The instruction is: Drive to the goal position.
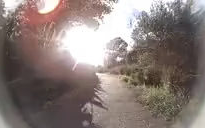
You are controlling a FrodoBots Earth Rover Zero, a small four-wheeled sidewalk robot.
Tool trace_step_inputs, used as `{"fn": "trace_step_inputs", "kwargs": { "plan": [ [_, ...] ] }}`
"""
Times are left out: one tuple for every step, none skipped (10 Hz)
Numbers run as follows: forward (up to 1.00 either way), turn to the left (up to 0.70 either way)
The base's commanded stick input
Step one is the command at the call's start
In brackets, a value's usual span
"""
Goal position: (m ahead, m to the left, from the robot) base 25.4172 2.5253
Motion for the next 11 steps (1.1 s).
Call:
{"fn": "trace_step_inputs", "kwargs": {
  "plan": [
    [0.50, 0.02],
    [0.50, 0.02],
    [0.50, 0.02],
    [0.50, 0.02],
    [0.50, 0.02],
    [0.50, 0.02],
    [0.50, -0.15],
    [0.50, -0.48],
    [0.50, -0.48],
    [0.50, -0.48],
    [0.50, -0.48]
  ]
}}
